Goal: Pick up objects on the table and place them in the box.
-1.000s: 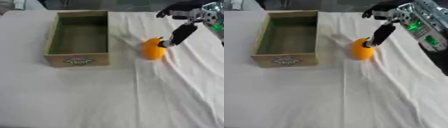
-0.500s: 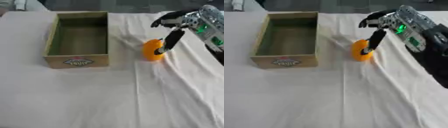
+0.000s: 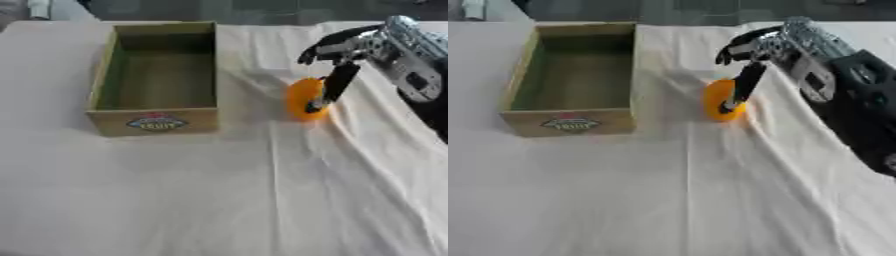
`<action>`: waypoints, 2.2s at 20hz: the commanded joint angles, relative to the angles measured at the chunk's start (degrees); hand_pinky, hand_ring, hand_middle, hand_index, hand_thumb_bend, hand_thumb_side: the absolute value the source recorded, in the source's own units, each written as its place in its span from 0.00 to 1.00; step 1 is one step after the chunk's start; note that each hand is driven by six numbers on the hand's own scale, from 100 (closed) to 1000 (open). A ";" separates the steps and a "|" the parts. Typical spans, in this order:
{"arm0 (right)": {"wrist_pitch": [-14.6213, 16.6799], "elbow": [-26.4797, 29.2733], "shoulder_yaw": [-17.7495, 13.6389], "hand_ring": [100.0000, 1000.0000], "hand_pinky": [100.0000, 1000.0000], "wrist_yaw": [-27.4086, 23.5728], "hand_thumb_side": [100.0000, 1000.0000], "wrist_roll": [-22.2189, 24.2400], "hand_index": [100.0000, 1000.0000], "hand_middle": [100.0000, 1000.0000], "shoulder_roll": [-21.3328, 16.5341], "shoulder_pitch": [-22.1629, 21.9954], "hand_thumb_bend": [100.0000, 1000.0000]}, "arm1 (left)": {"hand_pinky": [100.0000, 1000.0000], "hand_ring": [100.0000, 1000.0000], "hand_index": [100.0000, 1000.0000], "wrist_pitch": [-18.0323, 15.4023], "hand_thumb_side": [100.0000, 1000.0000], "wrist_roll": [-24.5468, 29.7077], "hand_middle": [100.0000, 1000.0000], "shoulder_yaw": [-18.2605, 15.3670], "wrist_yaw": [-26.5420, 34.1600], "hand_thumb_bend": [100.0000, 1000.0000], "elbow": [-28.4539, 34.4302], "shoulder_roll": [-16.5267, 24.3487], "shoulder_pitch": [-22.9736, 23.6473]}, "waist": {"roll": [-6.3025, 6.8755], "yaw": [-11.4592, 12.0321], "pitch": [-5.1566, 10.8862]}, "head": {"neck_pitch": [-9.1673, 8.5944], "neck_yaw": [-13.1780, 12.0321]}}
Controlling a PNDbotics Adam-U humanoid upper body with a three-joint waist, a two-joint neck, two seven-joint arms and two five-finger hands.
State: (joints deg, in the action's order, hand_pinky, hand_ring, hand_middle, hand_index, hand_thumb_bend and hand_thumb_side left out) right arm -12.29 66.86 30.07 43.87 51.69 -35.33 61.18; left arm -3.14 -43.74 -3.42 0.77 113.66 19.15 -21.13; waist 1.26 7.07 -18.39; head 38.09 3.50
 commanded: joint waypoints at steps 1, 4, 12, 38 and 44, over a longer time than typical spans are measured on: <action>0.78 -2.25 -0.84 1.00 0.83 1.20 0.27 0.28 1.00 0.91 0.13 1.38 0.49 | 0.63 0.66 0.87 0.01 0.89 0.19 0.62 -0.18 0.15 0.00 0.93 1.16 -0.52 | -0.01 0.12 0.90 | -0.81 0.12; 1.70 -3.04 -0.78 0.99 0.83 1.22 0.27 0.28 1.00 0.88 0.50 1.28 0.48 | 0.63 0.66 0.87 0.01 0.89 0.22 0.62 -0.20 0.15 0.00 0.93 1.14 -0.53 | -0.02 0.15 0.83 | -0.67 0.07; 2.19 -1.69 0.04 0.96 0.82 0.35 0.27 0.28 0.85 0.66 0.37 1.18 0.42 | 0.63 0.66 0.87 0.03 0.89 0.29 0.62 -0.21 0.16 0.00 0.93 1.15 -0.55 | -0.12 0.20 0.90 | -0.60 -0.06; -4.80 6.91 -0.92 0.84 0.76 -3.19 0.29 0.28 0.57 0.48 -1.68 1.26 0.00 | 0.63 0.66 0.87 0.10 0.88 0.64 0.62 -0.27 0.12 0.00 0.93 1.32 -0.62 | -0.27 0.00 1.57 | -0.88 -0.27; -6.61 9.62 -1.65 0.83 0.76 -2.10 0.31 0.28 0.57 0.49 -2.24 1.53 0.00 | 0.63 0.66 0.87 0.00 0.89 0.56 0.61 -0.27 0.25 0.00 0.93 1.34 -0.56 | -0.27 -0.13 1.92 | -0.92 -0.22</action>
State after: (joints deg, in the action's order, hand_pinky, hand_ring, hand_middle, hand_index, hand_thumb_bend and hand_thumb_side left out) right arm -17.51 74.89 29.53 41.40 51.23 -35.82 61.12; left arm -3.00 -43.32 -3.42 0.87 113.66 19.15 -21.19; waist 0.96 7.01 -17.96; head 37.68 3.34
